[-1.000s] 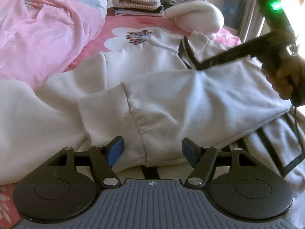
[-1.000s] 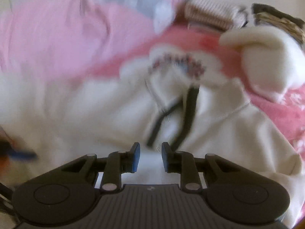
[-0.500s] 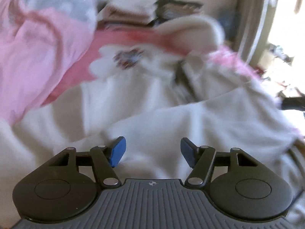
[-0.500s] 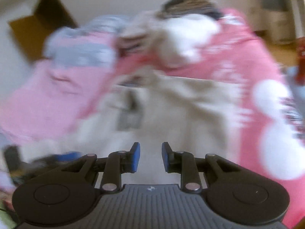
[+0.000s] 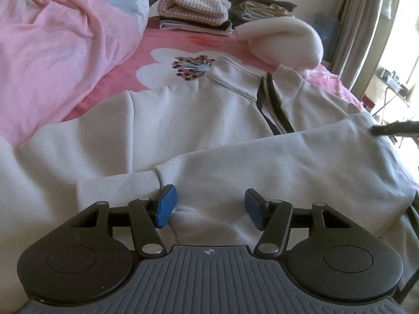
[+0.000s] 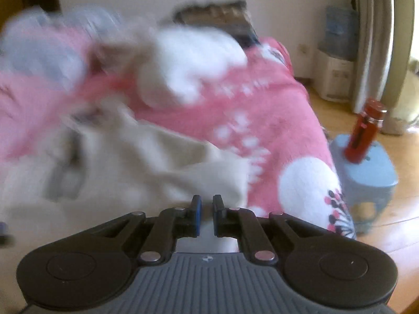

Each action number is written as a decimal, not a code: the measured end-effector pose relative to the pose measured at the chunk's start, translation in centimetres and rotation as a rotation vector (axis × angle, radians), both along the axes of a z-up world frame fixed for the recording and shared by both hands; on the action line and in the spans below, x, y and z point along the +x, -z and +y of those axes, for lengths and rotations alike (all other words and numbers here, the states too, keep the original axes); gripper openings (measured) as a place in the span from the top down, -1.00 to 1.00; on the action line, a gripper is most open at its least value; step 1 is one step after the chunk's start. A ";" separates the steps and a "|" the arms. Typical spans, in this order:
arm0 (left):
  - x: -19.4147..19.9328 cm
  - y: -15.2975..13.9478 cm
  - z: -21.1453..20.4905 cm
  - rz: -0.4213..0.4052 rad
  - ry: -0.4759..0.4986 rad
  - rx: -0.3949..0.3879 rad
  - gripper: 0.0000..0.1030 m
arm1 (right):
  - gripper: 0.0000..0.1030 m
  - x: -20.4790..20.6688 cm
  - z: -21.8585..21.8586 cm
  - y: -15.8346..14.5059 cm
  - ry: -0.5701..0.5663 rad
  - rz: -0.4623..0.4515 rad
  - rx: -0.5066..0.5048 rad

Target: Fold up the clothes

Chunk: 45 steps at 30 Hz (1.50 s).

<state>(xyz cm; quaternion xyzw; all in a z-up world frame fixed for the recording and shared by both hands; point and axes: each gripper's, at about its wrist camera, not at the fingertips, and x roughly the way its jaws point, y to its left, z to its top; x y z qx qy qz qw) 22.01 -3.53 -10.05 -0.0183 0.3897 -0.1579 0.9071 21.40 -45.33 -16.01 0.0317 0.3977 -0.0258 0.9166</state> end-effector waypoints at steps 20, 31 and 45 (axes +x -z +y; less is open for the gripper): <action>0.1 0.0 -0.1 0.001 0.021 -0.004 -0.23 | 0.84 -2.5 -5.1 -3.1 0.272 -0.026 0.277; -2.0 -3.6 -1.2 -0.022 0.049 -0.022 -0.31 | 0.76 -13.1 -2.7 -7.3 0.087 0.126 0.335; -7.7 -6.2 0.3 0.078 0.079 0.022 -0.31 | 0.74 -10.2 2.5 -0.3 -0.112 0.152 0.050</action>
